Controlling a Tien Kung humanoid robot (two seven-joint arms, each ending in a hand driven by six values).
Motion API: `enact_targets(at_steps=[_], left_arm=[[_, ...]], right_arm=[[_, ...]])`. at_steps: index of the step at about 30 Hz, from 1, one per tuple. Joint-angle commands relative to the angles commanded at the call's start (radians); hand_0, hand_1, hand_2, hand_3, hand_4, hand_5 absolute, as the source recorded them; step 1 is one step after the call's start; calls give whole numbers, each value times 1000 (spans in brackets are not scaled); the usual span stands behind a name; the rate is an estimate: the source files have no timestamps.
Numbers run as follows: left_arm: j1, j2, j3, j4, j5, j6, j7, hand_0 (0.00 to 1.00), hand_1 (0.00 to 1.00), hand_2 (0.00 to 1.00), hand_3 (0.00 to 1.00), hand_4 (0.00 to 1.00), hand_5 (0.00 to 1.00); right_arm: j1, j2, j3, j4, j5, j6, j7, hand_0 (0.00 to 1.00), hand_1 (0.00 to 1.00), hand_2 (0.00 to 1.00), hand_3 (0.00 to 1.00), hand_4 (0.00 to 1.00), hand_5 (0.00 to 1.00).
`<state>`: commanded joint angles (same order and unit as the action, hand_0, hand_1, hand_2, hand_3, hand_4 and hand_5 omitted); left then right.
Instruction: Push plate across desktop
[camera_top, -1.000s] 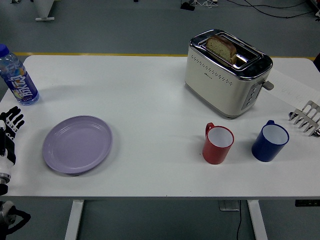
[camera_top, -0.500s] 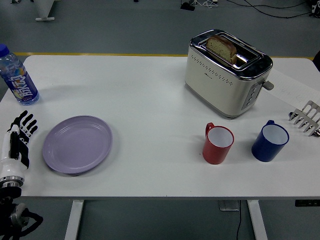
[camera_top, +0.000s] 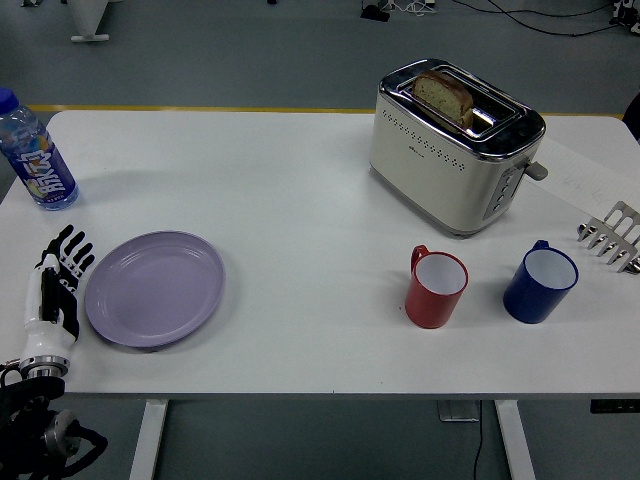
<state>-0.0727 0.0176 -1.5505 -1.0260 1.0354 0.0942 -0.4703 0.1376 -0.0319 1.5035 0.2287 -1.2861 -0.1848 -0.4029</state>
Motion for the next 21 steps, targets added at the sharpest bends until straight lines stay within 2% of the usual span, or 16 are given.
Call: enact_targets(at_steps=[3, 13, 21], left_arm=[[-1, -17, 0, -4, 1, 1, -5, 814, 848, 871, 872, 524, 998], [-9, -18, 30, -12, -21, 6, -13, 812, 847, 869, 866, 522, 998], [-11, -18, 115, -13, -66, 22, -29, 809, 845, 866, 858, 527, 998]], right_arm=[[1, 1, 1, 0, -2, 1, 0, 637, 592, 658, 728, 439, 511], [4, -1, 3, 0, -12, 4, 0, 637, 592, 658, 728, 440, 510], [5, -2, 2, 0, -11, 4, 1, 637, 592, 657, 727, 440, 510]])
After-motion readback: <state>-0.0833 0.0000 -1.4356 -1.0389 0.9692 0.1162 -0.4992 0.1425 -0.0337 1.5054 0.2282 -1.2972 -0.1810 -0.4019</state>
